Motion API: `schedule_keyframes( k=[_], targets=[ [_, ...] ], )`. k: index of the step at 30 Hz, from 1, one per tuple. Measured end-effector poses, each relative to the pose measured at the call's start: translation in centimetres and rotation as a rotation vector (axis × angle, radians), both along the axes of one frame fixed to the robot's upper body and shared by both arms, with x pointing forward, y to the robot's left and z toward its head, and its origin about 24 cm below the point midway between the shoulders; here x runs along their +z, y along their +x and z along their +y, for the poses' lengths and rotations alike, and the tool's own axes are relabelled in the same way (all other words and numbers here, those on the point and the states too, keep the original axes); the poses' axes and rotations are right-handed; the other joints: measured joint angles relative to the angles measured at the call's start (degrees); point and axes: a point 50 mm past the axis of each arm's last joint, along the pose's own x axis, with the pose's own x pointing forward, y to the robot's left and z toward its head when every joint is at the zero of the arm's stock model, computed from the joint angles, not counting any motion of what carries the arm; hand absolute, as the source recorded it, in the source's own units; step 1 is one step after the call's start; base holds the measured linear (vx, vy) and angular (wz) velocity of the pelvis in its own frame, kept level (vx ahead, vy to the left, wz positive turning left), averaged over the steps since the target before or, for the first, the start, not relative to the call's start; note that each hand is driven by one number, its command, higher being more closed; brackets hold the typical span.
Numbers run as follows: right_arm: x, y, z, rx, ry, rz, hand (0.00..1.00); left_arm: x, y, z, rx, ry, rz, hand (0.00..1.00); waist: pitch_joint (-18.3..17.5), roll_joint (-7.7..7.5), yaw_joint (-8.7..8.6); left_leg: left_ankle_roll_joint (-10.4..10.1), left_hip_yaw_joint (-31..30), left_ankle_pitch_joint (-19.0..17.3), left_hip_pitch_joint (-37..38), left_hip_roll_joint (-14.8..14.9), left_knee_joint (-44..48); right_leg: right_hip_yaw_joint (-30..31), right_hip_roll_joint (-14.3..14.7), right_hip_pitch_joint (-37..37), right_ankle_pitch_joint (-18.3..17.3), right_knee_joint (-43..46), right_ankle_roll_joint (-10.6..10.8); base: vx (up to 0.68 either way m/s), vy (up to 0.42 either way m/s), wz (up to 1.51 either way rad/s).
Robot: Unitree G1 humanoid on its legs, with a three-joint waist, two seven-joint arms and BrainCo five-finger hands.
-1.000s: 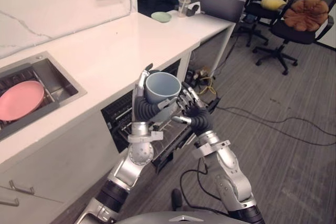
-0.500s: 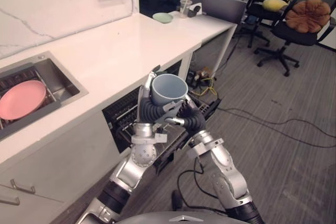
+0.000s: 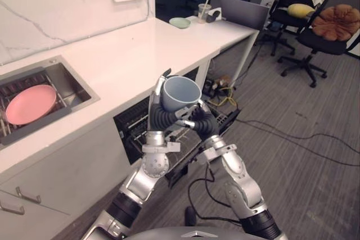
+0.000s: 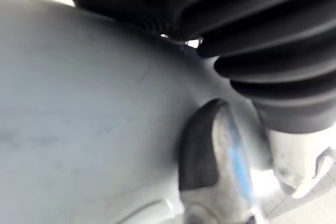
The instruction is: Walk over to the sink, pick up the cup, carry it to the dishwasher, place the cup inside the dishwasher, then close the dishwasher door
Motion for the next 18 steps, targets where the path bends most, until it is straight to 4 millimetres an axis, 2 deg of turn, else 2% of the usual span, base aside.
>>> schedule_keyframes(
  k=[3,4,10,18],
  targets=[
    [0.1,0.1,0.0,-0.01,-0.017,-0.01,1.0,-0.4,0.1,0.0,-0.006,-0.009,0.026,1.0,-0.1,-0.14,-0.01,0.0,0.0,0.0,-0.01,0.0,-0.01,0.01,0.02,-0.02,0.0,0.0,0.0,0.0,0.0,0.0],
    [0.2,0.2,0.0,-0.015,-0.016,-0.012,1.0,-0.6,0.2,0.1,-0.007,-0.01,0.037,0.0,-0.1,-0.14,-0.02,0.0,0.0,0.0,0.0,0.0,-0.01,0.01,0.02,-0.02,0.0,0.0,0.0,0.0,0.0,0.0],
    [2.0,0.8,-0.2,-0.036,0.062,-0.093,1.0,-2.5,-0.2,0.1,-0.046,-0.019,0.155,0.0,-0.09,-0.14,-0.05,0.0,0.0,0.0,0.01,0.0,-0.03,0.0,0.04,-0.01,0.0,0.0,0.0,0.0,0.0,0.0],
    [2.1,1.0,-0.3,-0.056,0.204,-0.085,1.0,-3.1,-0.2,0.3,-0.044,-0.027,0.202,0.0,-0.09,-0.14,-0.07,0.01,-0.06,0.0,0.0,0.0,-0.05,-0.14,0.0,0.01,-0.01,0.0,0.01,0.0,0.0,0.0]
  ],
)
